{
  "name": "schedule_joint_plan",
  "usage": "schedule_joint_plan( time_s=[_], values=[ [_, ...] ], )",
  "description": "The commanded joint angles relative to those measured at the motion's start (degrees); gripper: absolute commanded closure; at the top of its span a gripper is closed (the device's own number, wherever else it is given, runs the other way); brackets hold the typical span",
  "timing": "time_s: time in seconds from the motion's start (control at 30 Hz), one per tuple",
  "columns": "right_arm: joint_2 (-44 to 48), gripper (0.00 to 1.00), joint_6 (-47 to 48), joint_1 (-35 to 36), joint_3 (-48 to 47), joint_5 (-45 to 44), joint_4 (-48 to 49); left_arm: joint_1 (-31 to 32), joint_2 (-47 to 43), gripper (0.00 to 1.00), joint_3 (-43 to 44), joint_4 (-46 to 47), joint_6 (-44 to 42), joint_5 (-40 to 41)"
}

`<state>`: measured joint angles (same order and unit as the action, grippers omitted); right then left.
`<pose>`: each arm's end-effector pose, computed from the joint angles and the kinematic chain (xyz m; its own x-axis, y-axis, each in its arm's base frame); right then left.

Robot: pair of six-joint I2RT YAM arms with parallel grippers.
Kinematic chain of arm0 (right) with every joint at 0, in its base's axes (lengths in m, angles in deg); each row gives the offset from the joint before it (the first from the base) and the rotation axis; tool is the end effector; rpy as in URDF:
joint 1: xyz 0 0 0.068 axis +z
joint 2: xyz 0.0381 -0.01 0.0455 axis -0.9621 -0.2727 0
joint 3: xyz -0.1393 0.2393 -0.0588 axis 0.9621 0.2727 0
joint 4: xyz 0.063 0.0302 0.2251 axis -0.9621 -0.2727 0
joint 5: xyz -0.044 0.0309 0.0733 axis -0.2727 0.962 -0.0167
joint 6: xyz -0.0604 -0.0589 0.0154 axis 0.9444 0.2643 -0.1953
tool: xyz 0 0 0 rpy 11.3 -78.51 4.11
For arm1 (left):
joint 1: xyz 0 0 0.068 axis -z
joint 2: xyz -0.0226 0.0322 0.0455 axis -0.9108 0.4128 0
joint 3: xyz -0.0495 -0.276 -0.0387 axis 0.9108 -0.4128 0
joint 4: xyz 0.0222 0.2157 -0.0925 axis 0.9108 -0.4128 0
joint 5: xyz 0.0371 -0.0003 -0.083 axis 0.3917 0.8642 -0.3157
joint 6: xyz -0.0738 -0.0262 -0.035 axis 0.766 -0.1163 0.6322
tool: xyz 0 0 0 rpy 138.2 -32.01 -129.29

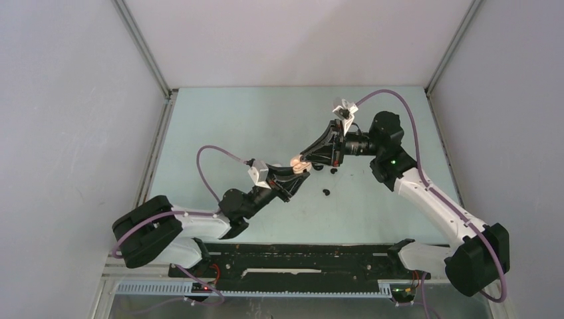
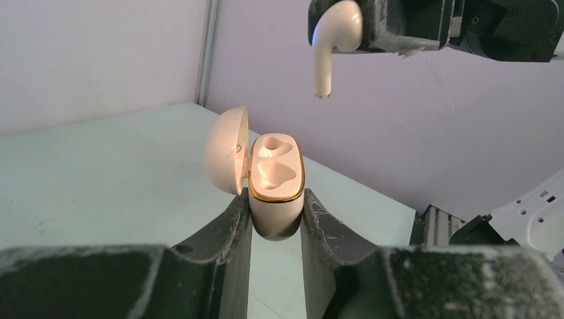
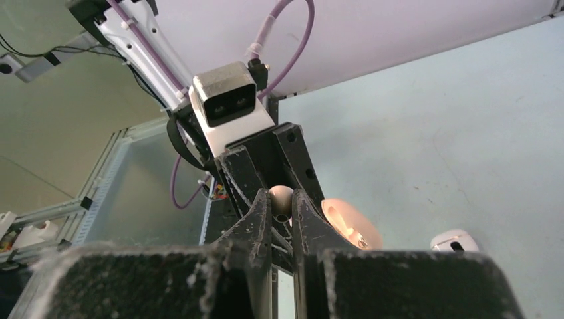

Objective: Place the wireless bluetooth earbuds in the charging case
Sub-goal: Insert the left earbud into the left side groove of the charging case.

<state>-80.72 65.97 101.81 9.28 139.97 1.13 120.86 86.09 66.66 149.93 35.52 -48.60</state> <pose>0.1944 0.1767 0.3847 -0.3243 0.0229 -0.9457 -0.9458 0.0127 0.3246 0.1504 -0.2177 0.2827 -0.0273 -0.4560 -0.8896 0.8520 0.4548 -0.2593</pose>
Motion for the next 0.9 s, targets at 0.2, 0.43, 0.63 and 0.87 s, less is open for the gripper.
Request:
schedule_joint_plan(
  time_s=[0.2, 0.43, 0.63, 0.87],
  values=[
    [-0.52, 1.0, 0.07, 2.66, 0.83, -4.4, 6.82, 0.82, -0.37, 1.0, 1.14, 1.01, -1.01, 3.44],
    [-1.45, 1.0, -0.54, 3.22, 2.23, -7.05, 8.46, 0.92, 0.92, 1.0, 1.65, 4.36, 0.64, 3.24],
    [-2.3, 1.0, 0.06, 3.5, 2.24, -8.35, 8.4, 0.92, 1.99, 1.0, 1.76, 6.82, 2.75, 3.36],
    [-2.31, 1.0, 2.35, 4.15, 2.24, -8.67, 6.36, 0.92, 2.19, 1.0, 1.82, 8.42, 3.55, 4.16]
  ],
)
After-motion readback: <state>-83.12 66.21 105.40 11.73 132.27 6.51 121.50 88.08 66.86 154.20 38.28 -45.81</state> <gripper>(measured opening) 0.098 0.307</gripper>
